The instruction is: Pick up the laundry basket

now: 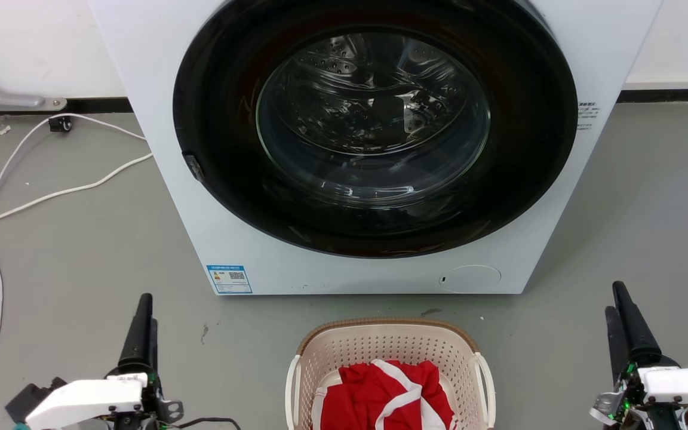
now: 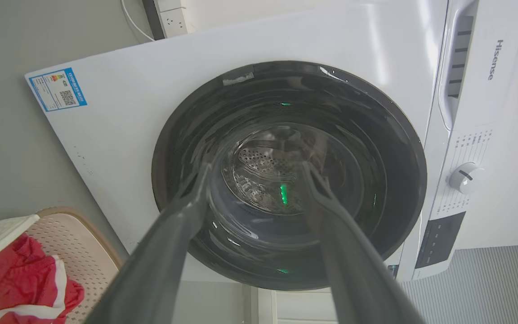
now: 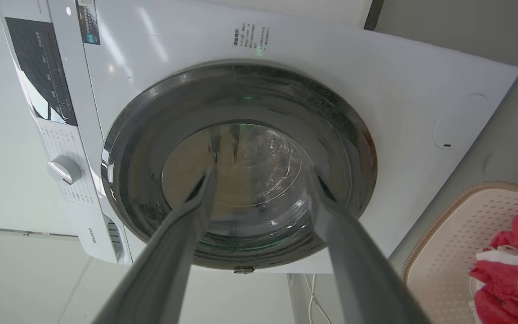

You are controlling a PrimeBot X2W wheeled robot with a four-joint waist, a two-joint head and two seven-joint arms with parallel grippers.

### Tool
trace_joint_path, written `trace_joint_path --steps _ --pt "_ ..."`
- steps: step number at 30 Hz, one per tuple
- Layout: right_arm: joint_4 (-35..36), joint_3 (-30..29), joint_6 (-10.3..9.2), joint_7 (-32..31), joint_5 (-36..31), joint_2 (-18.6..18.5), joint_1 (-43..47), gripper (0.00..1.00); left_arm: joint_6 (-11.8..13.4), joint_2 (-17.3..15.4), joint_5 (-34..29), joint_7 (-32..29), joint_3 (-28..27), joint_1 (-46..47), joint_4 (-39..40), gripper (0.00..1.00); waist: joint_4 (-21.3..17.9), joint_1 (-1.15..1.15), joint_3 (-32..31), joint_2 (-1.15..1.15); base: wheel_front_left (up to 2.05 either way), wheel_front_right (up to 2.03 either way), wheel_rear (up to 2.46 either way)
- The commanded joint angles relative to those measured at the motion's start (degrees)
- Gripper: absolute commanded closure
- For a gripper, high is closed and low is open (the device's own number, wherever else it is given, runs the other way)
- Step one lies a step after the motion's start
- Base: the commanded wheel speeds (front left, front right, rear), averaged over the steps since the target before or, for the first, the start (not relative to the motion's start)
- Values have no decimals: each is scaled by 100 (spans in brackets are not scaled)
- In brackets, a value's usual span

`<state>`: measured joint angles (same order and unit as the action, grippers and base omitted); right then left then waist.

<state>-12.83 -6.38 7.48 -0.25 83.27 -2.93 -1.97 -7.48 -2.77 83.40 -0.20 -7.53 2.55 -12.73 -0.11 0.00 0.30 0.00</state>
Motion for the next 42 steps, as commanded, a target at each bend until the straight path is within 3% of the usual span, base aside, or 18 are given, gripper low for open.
trace_joint_path --steps 1,9,12,20,31,33,34,42 --pt "123 -16 1 58 -314 -8 -22 0 0 -14 -160 68 -34 21 143 0 -1 0 1 0 0 0 0" --pt "312 -272 1 216 -1163 -8 -49 0 1 -15 -779 222 -454 61 226 0 -8 0 9 0 0 0 0" --pt "452 -273 1 281 -1584 -7 -52 0 106 -15 -1160 286 -620 104 338 0 -12 0 16 0 0 0 0" --pt "919 -247 1 444 -2849 -6 -56 0 211 -16 -1972 447 -622 64 837 0 -20 0 35 0 0 0 0" --pt "1540 43 1 645 -4466 -4 8 0 220 -16 -3171 644 -280 -151 1540 0 -18 0 71 0 0 0 0" --pt "1607 77 1 676 -4702 -4 27 0 224 -15 -3491 680 -178 -177 1648 0 -20 0 77 0 0 0 0" --pt "1678 103 1 726 -4975 -4 49 0 276 -16 -3946 729 5 -200 1805 0 -26 0 81 0 0 0 0" --pt "1693 140 1 853 -5675 -2 143 0 400 -15 -5178 859 580 -303 1935 0 -50 0 83 0 0 0 0"
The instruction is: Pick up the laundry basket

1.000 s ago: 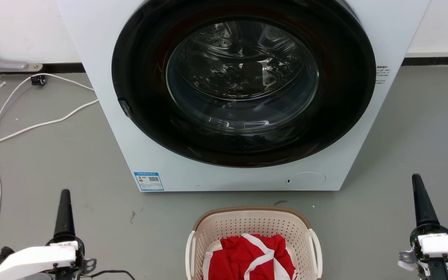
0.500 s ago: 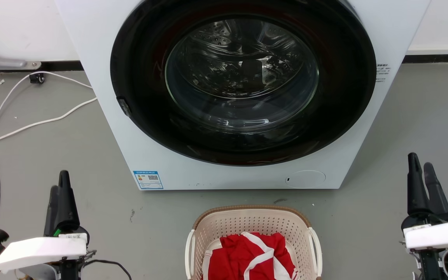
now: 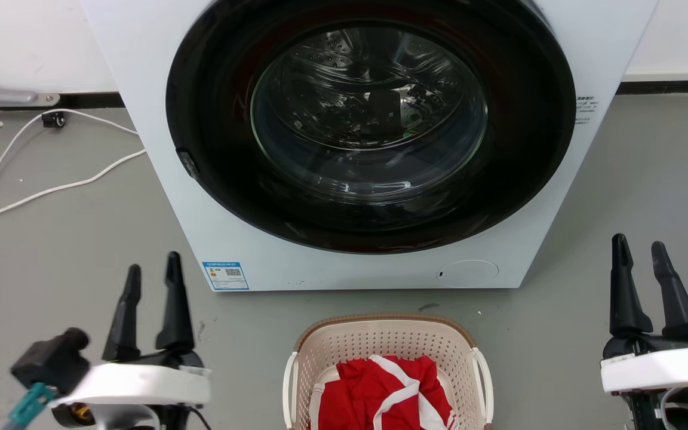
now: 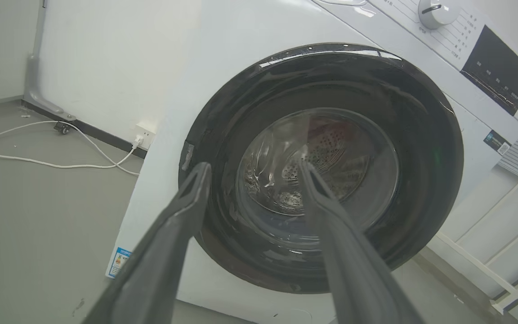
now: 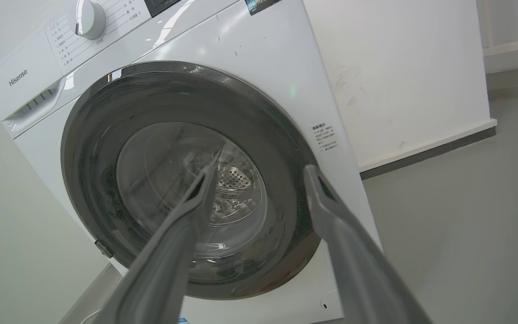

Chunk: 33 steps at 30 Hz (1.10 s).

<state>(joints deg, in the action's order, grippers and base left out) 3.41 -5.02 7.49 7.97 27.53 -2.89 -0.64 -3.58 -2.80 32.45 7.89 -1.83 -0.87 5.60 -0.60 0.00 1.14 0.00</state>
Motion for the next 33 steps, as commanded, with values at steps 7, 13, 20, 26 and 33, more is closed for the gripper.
trace_joint_path --steps 7,13,20,26,33 --pt "8 5 0 138 -649 -4 77 0 173 -78 -895 154 466 -10 173 0 -13 0 6 0 0 0 0" --pt "20 58 0 220 -1064 -4 120 0 445 -269 -1333 232 828 -12 214 0 -23 0 20 0 0 0 0" --pt "23 114 0 317 -1551 -2 171 0 732 -475 -1643 325 1240 -58 127 0 -26 0 26 0 0 0 0" --pt "16 142 0 417 -2022 -1 236 0 733 -494 -1835 422 1443 -76 48 0 -21 0 44 0 0 0 0" --pt "-57 171 -1 496 -2226 0 301 0 320 -274 -1838 512 1184 -191 14 0 -19 0 46 0 0 0 0"
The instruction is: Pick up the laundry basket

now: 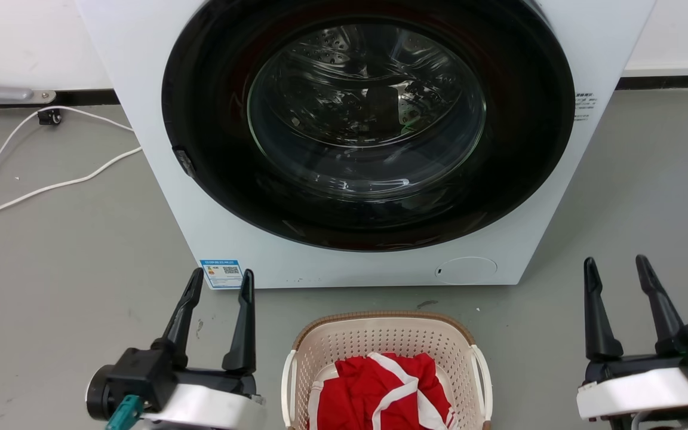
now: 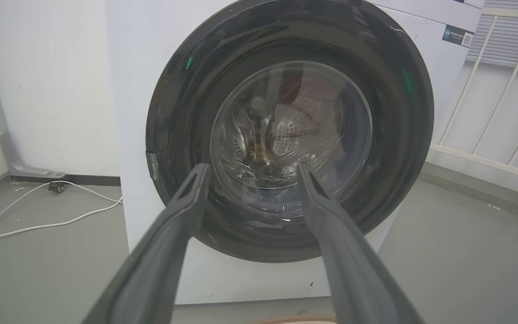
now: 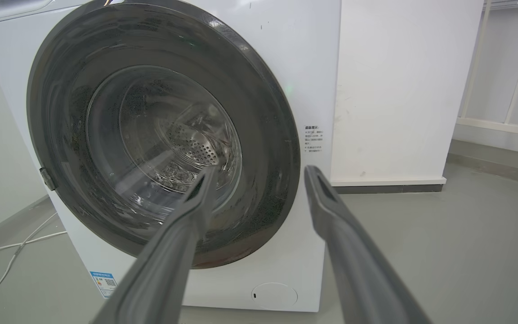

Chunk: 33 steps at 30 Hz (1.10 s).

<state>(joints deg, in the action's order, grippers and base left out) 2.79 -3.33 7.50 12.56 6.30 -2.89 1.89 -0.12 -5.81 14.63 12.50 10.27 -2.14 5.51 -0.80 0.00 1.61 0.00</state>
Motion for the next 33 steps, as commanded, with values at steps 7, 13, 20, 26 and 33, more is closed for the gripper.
trace_joint_path --steps 7,13,20,26,33 --pt "-170 -11 -2 115 20 2 121 0 -510 248 -72 121 -461 -237 -137 0 3 0 -7 0 0 0 0" --pt "-303 -31 -2 169 -17 2 129 0 -658 287 -288 175 -486 -265 -388 0 5 0 -9 0 0 0 0" --pt "-347 -5 -2 236 -280 3 122 0 -723 296 -530 246 -440 -245 -460 0 3 0 6 0 0 0 0" --pt "-359 -4 -2 269 -339 4 125 0 -727 297 -586 285 -433 -254 -426 0 5 0 23 0 0 0 0" --pt "-388 7 -2 268 -282 4 139 0 -735 297 -543 279 -430 -291 -398 0 19 0 23 0 0 0 0"
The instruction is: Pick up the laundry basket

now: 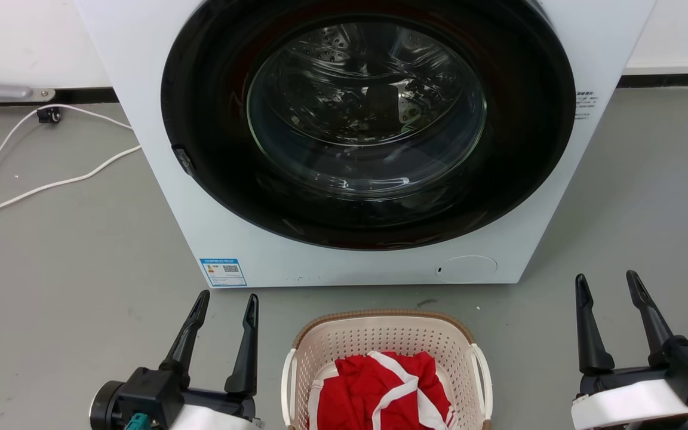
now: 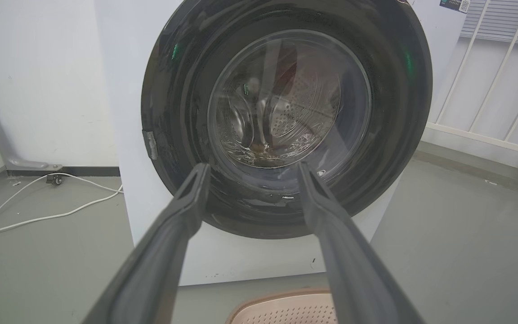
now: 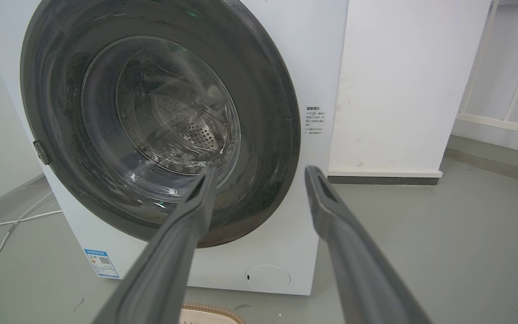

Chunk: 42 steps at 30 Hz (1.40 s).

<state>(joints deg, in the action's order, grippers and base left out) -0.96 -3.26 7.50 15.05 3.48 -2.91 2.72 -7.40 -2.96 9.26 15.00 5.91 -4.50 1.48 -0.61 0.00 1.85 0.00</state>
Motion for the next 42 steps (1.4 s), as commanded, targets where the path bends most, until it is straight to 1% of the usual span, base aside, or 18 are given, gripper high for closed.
trace_joint_path --steps 1,14,21,23,28,35,42 --pt "-15 1 -2 20 10 5 52 0 -7 13 2 28 2 -66 9 0 0 0 2 0 0 0 0" --pt "-31 1 -2 20 82 5 -17 0 -10 13 -43 22 48 0 -54 0 -29 0 95 0 0 0 0" --pt "-274 1 -2 17 133 6 -175 0 -10 13 -55 22 40 153 -558 0 -79 0 391 0 0 0 0" --pt "-464 71 -2 16 77 6 -239 0 -10 13 -62 22 38 205 -735 0 -111 0 507 0 0 0 0" --pt "-1033 135 -3 17 184 7 -558 0 -11 12 -91 22 59 469 -1173 0 -170 0 917 0 0 0 0" --pt "-2117 291 -3 17 133 7 -1145 0 -9 9 -174 22 -16 1046 -2140 0 -224 0 1573 0 0 0 0" --pt "-3086 317 -3 18 -45 7 -1916 0 -5 -165 -158 22 57 1769 -3101 0 -294 0 2337 0 0 0 0"
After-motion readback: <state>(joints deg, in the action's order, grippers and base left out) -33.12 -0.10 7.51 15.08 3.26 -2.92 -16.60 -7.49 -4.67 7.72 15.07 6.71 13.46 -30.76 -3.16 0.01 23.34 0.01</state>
